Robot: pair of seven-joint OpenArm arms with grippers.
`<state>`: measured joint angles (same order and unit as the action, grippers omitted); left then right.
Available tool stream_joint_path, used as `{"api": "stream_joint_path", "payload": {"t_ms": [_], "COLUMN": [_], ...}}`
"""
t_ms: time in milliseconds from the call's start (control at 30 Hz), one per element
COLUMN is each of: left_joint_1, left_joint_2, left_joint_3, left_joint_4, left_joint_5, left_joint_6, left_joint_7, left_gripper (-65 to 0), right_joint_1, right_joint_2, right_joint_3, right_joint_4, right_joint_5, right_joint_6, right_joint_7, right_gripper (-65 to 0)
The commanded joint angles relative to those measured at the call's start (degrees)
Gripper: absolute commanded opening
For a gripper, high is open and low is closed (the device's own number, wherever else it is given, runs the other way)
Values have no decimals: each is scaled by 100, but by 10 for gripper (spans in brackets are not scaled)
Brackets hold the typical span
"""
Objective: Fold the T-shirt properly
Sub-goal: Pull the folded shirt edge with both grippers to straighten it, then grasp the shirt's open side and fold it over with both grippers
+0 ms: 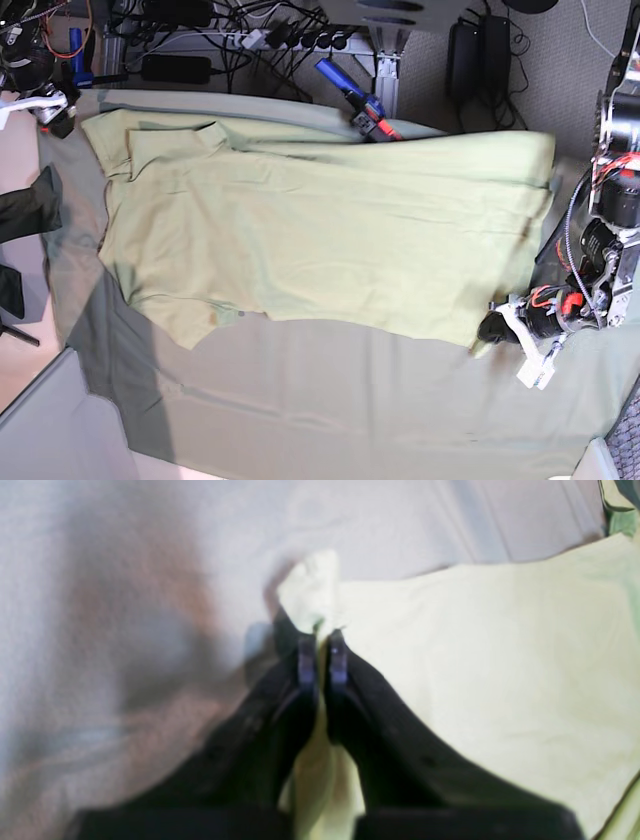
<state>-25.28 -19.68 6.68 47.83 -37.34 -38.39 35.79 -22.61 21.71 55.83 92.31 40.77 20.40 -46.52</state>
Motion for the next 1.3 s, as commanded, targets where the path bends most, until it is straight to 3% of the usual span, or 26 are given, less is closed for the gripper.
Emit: {"api": "stream_joint_path", "payload": {"t_ms": [0,233,433,600,867,1033,1267], "left_joint_1": [-155,-155,-153,-151,-153,-155,-155], "left_joint_2": [-50,-46,-48,-48,-46,-44,-48], "left_joint_3": [-22,-22,-22,-22,-22,-22,-22], "left_joint_4": [92,105,332,358,358,358,358], "left_joint_5": [-127,-826,-835,-807,-914,-922,-938], "left_joint_6": [-161,-161,-161,-161,-161,-161,-161], "left_joint_7": [11,660,669,780,778,726,546], "left_gripper": [-650,-650,-650,-650,-650,-650,-650], "right_joint_1": [133,1165,2767,4087,5226,5243,5243], "right_joint_2": [317,1215,1637,1580,656,363,509], "right_joint_3": [72,-33,-1152,-2468,-4168,-4581,-4579], "right_joint_4": [103,-116,-1847,-3252,-4824,-5036,-4900], "right_joint_5": [55,13,13,-63,-1397,-2024,-2020], "right_joint_6": [205,190,195,254,247,232,234], "right_joint_7": [192,188,321,411,1257,1655,1617], "right_gripper": [-268,-268,-268,-268,-268,-268,-268]}}
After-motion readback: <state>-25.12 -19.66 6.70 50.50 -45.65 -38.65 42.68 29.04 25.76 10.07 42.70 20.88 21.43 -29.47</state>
